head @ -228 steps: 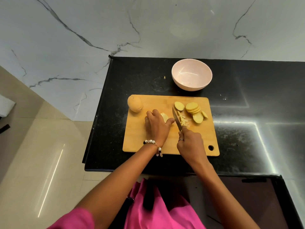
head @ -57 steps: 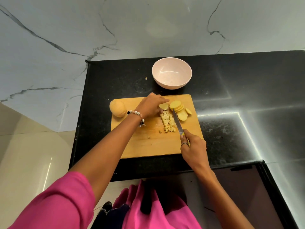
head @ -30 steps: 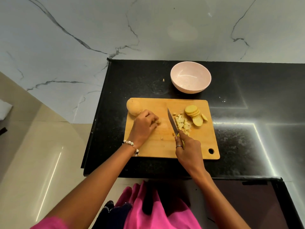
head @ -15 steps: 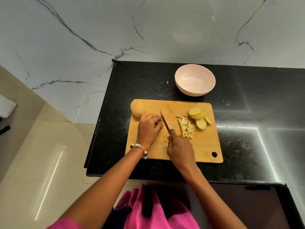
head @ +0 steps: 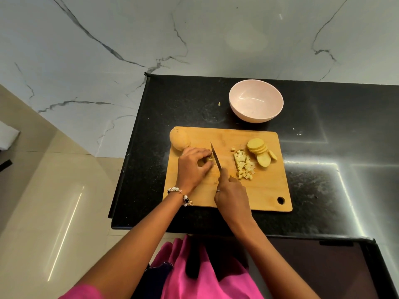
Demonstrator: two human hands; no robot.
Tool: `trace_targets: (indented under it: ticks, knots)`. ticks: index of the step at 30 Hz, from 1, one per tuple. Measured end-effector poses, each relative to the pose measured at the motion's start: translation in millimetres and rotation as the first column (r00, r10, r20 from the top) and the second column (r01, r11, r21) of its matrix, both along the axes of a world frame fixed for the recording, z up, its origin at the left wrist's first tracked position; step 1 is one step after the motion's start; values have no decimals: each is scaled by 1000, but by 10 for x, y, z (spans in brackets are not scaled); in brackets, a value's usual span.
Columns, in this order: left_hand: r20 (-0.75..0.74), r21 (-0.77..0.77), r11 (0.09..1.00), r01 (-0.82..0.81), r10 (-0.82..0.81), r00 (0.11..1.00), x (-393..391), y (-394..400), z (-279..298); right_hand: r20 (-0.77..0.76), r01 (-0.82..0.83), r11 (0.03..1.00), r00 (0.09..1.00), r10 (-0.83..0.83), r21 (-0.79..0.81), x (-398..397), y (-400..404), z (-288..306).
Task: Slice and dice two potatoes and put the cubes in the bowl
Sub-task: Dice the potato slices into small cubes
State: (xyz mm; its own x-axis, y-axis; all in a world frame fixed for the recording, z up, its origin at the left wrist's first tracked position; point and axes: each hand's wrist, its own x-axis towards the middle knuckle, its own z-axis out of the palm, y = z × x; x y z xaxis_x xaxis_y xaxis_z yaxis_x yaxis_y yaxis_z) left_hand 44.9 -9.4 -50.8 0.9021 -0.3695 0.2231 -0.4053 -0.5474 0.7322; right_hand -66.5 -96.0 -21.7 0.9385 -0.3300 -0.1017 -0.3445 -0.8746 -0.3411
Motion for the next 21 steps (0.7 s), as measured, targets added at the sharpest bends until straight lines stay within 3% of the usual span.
trace_targets:
  ticks: [6, 11, 15, 21]
  knots:
    - [-5, -33, 999, -18, 17, 1000, -8, -5, -16, -26, -25, 999, 999, 24, -40, 201, 39, 2]
    - [7, -53, 998, -28, 29, 1000, -19, -16, -25, -35, -59, 995, 998, 57, -84, -207, 107, -56]
    - [16, -45, 999, -25, 25, 1000, -17, -6, -32, -97, -30, 1000, 995, 30, 4, -220, 35, -30]
    - [12, -40, 999, -27, 27, 1000, -12, 8, -25, -8, 2, 1000, 1000, -2, 26, -100, -3, 11]
